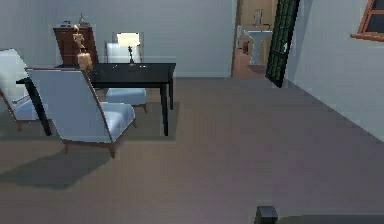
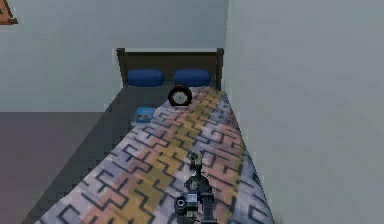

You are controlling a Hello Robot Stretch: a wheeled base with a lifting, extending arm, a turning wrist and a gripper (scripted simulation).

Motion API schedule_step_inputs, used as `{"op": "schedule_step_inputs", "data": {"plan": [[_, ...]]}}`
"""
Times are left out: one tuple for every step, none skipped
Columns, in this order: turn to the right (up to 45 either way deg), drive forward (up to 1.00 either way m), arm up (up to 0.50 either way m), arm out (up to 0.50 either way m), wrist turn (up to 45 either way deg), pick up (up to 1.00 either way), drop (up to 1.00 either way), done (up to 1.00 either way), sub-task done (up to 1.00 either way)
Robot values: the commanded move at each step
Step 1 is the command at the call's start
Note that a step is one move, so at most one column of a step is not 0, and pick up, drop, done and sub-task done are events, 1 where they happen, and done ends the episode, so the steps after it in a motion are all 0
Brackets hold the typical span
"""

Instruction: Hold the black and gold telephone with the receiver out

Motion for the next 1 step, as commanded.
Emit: {"op": "schedule_step_inputs", "data": {"plan": [[0.0,0.0,0.0,0.0,0.0,0.0,0.0,1.0,0.0]]}}
